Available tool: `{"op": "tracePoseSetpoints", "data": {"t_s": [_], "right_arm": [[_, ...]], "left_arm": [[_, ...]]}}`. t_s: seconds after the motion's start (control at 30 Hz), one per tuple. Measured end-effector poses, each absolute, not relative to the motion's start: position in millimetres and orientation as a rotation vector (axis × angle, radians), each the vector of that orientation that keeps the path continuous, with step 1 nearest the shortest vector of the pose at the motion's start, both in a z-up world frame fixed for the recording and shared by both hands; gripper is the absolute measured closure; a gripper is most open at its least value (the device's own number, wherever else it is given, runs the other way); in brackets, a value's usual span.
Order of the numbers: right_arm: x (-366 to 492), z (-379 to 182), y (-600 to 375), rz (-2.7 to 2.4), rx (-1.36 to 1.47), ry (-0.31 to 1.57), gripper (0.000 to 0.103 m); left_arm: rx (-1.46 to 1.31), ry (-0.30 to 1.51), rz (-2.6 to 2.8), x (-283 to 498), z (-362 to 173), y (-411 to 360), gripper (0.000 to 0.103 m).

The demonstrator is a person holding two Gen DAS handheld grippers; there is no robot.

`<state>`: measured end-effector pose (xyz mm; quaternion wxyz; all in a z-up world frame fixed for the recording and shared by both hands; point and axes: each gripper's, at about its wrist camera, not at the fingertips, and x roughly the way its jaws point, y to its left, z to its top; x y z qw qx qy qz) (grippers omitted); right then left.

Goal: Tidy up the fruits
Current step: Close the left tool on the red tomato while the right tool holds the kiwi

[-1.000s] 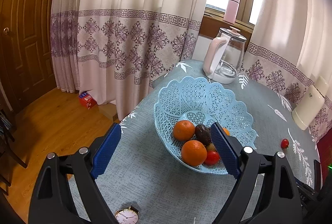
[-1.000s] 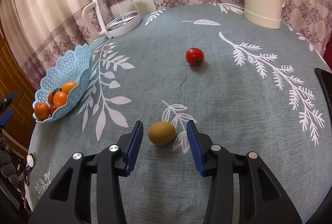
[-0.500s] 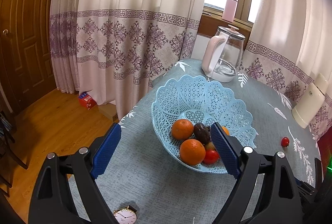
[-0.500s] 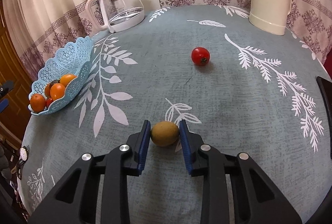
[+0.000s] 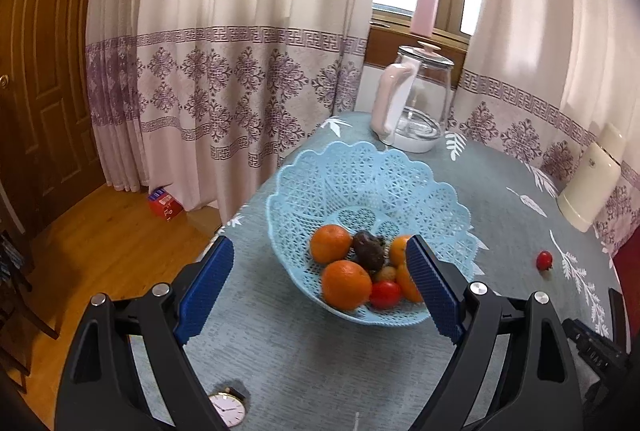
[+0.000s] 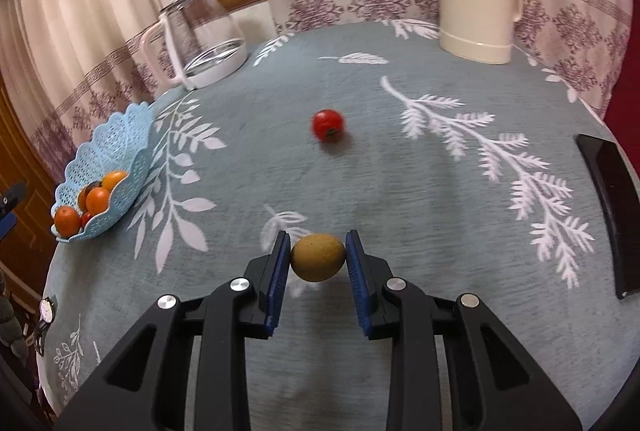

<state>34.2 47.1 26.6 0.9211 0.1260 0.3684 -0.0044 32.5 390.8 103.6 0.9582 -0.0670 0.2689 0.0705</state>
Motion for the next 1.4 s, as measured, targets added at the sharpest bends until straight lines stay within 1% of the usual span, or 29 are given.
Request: {"op": "tracePoseSetpoints", "data": {"t_s": [0.5, 0.77, 1.3, 1.4], "right_arm": [[25.9, 25.3, 7.4, -0.044, 0.329, 0.723, 0.074], [25.4, 20.3, -3.9, -0.045, 0.345, 0.722, 0.074], [23.7, 12.6, -10.4, -0.014, 0.404, 0.717, 0.074], [23.6, 12.1, -10.5, -0.011, 0.406, 0.715, 0.074]], "left_arm": [[-0.046, 0.567, 0.047, 42.8, 106.3, 327.3, 0.014], [0.025, 0.59, -0.032, 57.7, 101.6, 275.9, 0.014], [0.139, 0.662, -0.241, 101.4, 71.3, 172.7, 0.014], [0.142, 0.683, -0.278, 111.9, 65.8, 158.9, 0.017]]}}
